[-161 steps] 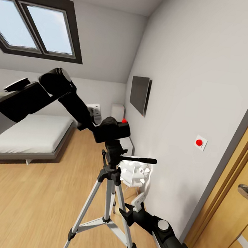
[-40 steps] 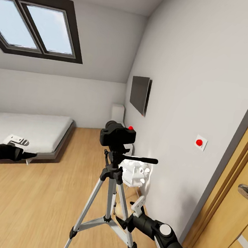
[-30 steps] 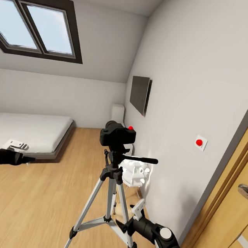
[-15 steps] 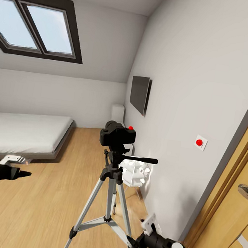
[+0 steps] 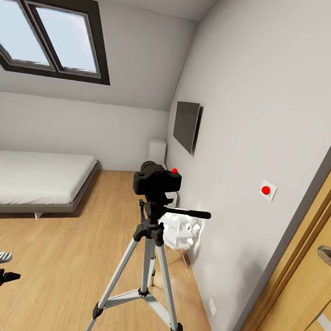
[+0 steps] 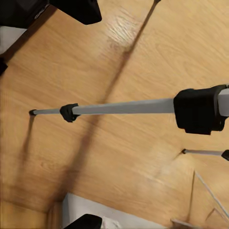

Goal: Attach the digital camera to the camera tripod in the bedroom.

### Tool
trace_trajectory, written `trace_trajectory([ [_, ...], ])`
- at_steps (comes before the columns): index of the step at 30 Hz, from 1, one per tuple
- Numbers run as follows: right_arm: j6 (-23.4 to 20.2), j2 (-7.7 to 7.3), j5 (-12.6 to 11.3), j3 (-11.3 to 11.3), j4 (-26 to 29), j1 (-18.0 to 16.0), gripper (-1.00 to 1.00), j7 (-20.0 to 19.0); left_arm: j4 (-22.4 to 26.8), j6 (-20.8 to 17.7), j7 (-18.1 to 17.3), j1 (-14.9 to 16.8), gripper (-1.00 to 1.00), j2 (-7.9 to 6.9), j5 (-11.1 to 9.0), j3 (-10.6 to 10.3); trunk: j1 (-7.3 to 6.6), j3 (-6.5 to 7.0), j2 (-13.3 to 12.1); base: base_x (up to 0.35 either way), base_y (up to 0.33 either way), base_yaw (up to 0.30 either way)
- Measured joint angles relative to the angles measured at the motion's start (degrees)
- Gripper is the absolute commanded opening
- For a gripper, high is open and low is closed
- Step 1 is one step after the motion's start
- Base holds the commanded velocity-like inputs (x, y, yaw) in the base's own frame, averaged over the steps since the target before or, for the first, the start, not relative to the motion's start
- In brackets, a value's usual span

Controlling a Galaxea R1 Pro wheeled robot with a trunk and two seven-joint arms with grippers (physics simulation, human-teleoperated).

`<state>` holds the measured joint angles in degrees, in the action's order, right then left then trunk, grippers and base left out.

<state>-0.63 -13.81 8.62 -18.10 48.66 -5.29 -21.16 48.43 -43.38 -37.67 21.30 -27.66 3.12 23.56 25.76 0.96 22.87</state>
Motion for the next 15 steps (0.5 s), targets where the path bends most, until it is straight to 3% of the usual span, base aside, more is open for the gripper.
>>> trace_trajectory([
  [5, 0.0, 0.28, 0.2, -0.1, -4.2, 0.2, 1.0, 0.7, -8.2, 4.8, 0.0, -0.1, 1.0, 1.12, -0.1, 0.1, 0.0, 0.0, 0.0, 0.0, 0.0, 0.0],
  [6, -0.1, 0.38, 0.3, 0.1, -7.3, 0.2, 1.0, 0.9, -12.5, 7.1, 0.1, -0.4, 1.0, 1.82, 0.0, 0.1, 0.0, -0.02, 0.0, 0.0, 0.0, 0.0],
  [8, -0.1, 0.42, 0.2, 0.2, -8.7, 0.2, 1.0, 0.9, -14.7, 8.1, 0.0, -0.4, 1.0, 2.02, -0.1, 0.1, 0.0, 0.0, 0.0, 0.0, 0.0, 0.0],
  [9, -0.2, 0.5, 0.2, 0.3, -12.3, 0.2, 1.0, 1.1, -20.4, 11.7, 0.0, -0.8, 1.0, 2.41, -0.1, 0.1, -0.01, -0.02, 0.0, 0.0, 0.0, 0.0],
  [15, -0.2, 0.59, 0.0, 0.2, -21.2, 0.1, 1.0, 2.3, -36.1, 22.7, 1.4, -1.0, 1.0, 3.29, -0.8, 0.0, 0.0, -0.01, 0.0, 0.0, 0.0, 0.0],
])
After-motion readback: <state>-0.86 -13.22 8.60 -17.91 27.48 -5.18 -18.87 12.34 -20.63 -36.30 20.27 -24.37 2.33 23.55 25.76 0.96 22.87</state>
